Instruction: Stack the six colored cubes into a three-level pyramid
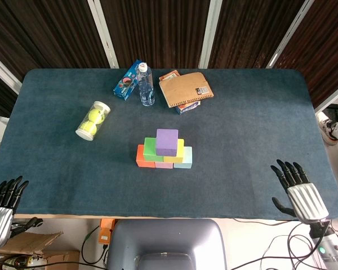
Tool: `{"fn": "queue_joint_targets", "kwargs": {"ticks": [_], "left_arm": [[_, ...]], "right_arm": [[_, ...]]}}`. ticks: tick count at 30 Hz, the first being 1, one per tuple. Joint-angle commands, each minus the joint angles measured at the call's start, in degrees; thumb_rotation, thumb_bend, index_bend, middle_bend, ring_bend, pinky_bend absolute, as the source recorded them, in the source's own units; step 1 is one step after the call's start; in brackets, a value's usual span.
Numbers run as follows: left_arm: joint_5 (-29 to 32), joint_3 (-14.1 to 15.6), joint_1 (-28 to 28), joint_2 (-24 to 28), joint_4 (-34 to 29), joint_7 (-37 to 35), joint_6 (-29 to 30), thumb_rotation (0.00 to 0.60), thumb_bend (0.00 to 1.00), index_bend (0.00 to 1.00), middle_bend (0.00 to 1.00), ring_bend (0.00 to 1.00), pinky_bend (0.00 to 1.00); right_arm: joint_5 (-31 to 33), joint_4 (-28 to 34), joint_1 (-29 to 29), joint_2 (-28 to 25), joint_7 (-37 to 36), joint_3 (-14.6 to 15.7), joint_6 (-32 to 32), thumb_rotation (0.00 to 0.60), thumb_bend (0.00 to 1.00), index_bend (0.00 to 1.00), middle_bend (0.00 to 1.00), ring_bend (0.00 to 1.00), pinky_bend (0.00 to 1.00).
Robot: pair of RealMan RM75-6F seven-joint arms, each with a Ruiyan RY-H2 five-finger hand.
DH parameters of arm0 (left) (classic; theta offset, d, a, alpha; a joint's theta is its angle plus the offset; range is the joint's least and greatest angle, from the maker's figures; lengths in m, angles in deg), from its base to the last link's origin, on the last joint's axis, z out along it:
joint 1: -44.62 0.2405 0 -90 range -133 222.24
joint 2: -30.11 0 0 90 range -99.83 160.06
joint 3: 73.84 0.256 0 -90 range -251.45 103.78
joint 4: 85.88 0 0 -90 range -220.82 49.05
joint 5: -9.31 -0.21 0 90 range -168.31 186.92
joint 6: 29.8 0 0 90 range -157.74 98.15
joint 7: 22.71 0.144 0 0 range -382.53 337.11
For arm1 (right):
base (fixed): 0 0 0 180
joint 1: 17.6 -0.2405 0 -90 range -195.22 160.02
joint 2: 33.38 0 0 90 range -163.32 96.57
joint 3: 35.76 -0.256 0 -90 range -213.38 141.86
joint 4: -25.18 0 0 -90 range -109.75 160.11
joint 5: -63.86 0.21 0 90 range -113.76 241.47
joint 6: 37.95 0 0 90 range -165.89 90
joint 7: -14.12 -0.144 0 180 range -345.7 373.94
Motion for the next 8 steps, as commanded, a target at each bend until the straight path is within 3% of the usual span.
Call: {"fn": "queue_joint_targets", "kwargs": {"ticks": [1,8], "left_arm": [[-1.6,0.8,0.2,-0.7,0.6,0.8,0.3,0.600,0.10,0.00,0.00,0.00,0.07],[-2.6,1.2,0.1,-0.6,0.8,1.5,0.0,0.600,0.10,0.00,0.00,0.00,0.07]], "right_arm": [[-1.8,-1.6,2.3,1.7,0.7,-0.1,-1.5,0.550,0.26,0.00,0.00,0.00,0.00],[-1.8,-1.3,3.3,1.0,-0.5,-1.7,0.0,0.550,0.26,0.00,0.00,0.00,0.00]]}}
